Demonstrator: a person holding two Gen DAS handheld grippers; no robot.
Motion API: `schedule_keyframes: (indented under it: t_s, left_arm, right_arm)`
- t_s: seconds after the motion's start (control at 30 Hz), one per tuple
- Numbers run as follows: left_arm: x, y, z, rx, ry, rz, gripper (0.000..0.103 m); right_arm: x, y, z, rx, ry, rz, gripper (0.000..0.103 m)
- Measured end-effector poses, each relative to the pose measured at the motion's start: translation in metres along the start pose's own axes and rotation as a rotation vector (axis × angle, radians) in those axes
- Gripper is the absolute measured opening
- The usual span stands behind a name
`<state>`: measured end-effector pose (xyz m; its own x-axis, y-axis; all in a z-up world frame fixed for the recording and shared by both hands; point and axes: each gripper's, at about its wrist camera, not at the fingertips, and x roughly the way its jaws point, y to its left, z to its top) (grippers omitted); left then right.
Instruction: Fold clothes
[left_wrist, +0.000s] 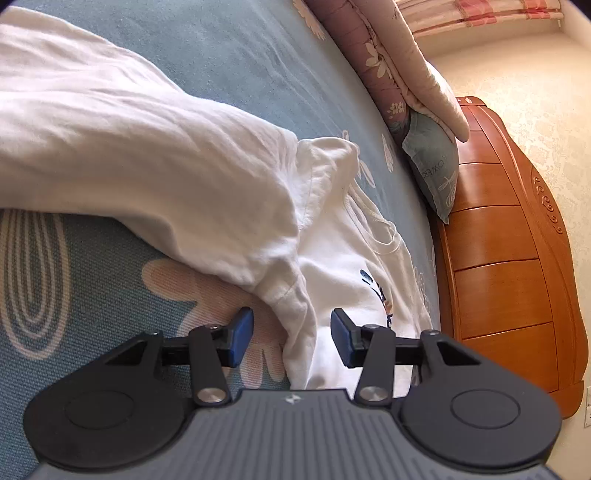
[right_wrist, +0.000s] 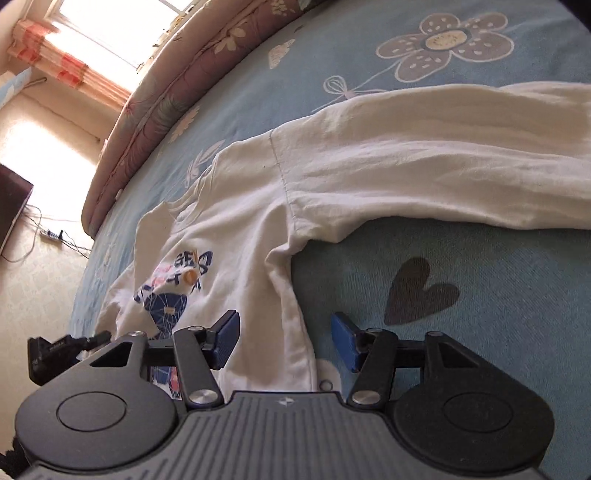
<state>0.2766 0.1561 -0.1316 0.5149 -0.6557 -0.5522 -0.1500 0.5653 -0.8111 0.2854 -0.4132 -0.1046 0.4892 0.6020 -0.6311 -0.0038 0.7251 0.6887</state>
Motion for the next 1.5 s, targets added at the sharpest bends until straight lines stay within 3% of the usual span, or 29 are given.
schedule_keyframes:
  t_s: [0.2,0.4,0.47,0.67,0.73,0.8,0.87,1.03,1.17,1.37,1.5]
  left_arm:
    - [0.006,0.007,0.0,-0.138,-0.036,-0.001,0.049]
    - [0.024,-0.002,0.008,-0.197,-0.052,0.033,0.049]
    - [0.029,-0.007,0.009,-0.152,-0.062,0.047,0.049]
    - [0.032,-0.021,0.012,-0.05,-0.071,0.112,0.047]
    - [0.032,-0.027,0.014,-0.014,-0.074,0.182,0.016]
    - [0.031,-0.034,0.018,0.014,-0.073,0.26,0.01]
    - [0.023,-0.042,0.026,0.04,-0.107,0.324,0.01]
    - [0.006,-0.061,0.056,0.125,-0.2,0.404,0.011]
    - [0.026,-0.051,0.062,0.178,-0.125,0.498,0.015]
    - [0.018,-0.038,0.056,0.096,-0.097,0.414,0.02]
    - [0.016,-0.037,0.056,0.124,-0.07,0.405,0.021]
  right_arm:
    - [0.018,-0.011,0.026,0.161,-0.023,0.022,0.064]
    - [0.024,-0.018,0.027,0.346,-0.055,0.032,0.065]
    - [0.026,-0.015,0.026,0.36,-0.062,0.013,0.065]
    - [0.033,0.0,0.029,0.312,-0.063,-0.031,0.078]
    - [0.036,0.006,0.032,0.279,-0.053,-0.062,0.079]
    - [0.038,0.014,0.035,0.245,-0.041,-0.101,0.078]
    - [0.04,0.021,0.038,0.211,-0.029,-0.141,0.073]
    - [0.043,0.033,0.049,0.14,-0.024,-0.227,0.072]
    - [0.047,0.036,0.053,0.114,-0.001,-0.246,0.072]
    - [0.045,0.042,0.042,0.051,0.059,-0.252,0.067]
    - [0.044,0.037,0.042,0.074,0.007,-0.263,0.057]
